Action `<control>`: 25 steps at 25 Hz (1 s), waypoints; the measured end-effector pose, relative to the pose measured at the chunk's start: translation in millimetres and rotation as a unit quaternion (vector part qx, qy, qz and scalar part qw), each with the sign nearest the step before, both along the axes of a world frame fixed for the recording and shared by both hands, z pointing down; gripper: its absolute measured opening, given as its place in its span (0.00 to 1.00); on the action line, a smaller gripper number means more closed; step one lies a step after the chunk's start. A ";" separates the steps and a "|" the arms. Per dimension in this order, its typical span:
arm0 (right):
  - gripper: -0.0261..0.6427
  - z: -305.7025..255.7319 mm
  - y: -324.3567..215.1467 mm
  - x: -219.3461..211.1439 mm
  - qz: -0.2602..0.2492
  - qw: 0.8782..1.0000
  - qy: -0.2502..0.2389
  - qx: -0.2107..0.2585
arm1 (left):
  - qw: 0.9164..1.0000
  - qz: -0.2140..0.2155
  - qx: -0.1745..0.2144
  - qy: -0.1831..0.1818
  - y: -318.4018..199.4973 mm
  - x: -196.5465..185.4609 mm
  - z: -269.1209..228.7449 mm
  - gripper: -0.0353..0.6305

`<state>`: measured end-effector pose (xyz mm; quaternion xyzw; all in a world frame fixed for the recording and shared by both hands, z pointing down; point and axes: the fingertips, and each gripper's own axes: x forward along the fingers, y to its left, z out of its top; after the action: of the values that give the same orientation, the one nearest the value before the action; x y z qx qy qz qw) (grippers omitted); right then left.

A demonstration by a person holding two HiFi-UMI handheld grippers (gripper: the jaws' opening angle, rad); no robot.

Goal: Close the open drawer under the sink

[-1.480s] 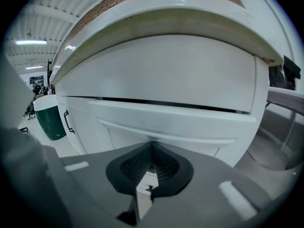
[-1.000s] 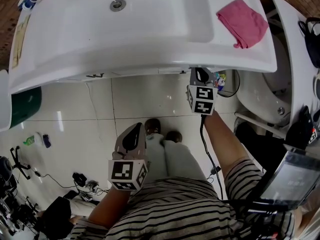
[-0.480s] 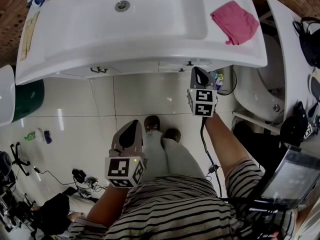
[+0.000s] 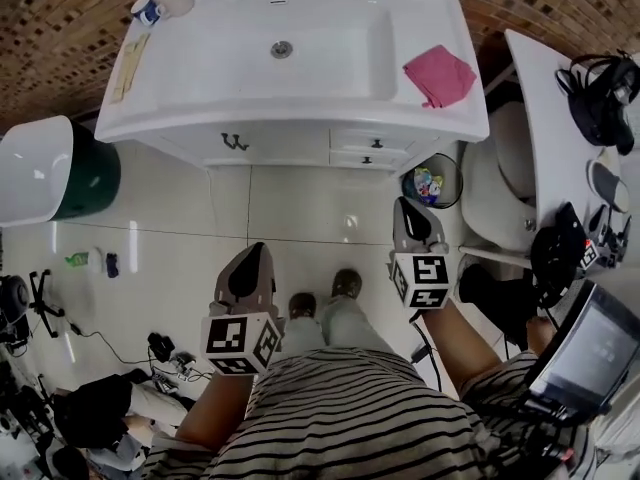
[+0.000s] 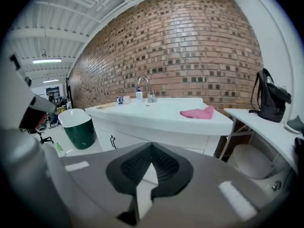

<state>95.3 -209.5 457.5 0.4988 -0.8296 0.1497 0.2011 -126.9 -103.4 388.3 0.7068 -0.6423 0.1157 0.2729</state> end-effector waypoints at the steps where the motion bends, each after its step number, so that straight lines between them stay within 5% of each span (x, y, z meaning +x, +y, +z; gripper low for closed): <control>1: 0.04 -13.4 13.7 0.3 -0.004 1.000 -0.006 0.005 | 1.000 -0.003 0.007 -0.003 3.3 -4.2 -8.0 0.08; 6: 0.04 -60.1 78.7 0.5 -0.031 0.999 -0.016 0.038 | 0.999 -0.015 0.034 -0.003 27.4 -17.2 -30.0 0.08; 13: 0.04 -117.4 165.9 -2.4 0.006 0.997 -0.033 0.068 | 0.998 0.035 0.057 -0.002 95.7 -27.7 -49.7 0.08; 19: 0.04 -156.0 256.7 -26.5 0.047 0.996 -0.056 0.051 | 0.995 0.059 0.075 -0.017 177.1 -73.7 -76.2 0.08; 25: 0.04 -208.9 323.9 -55.9 0.047 0.993 -0.074 0.083 | 0.993 0.066 0.092 -0.016 239.5 -104.7 -100.3 0.08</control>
<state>39.4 114.4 248.6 0.5399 -0.8274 0.1258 0.0896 -231.6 136.1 288.0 0.7680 -0.6062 0.0851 0.1880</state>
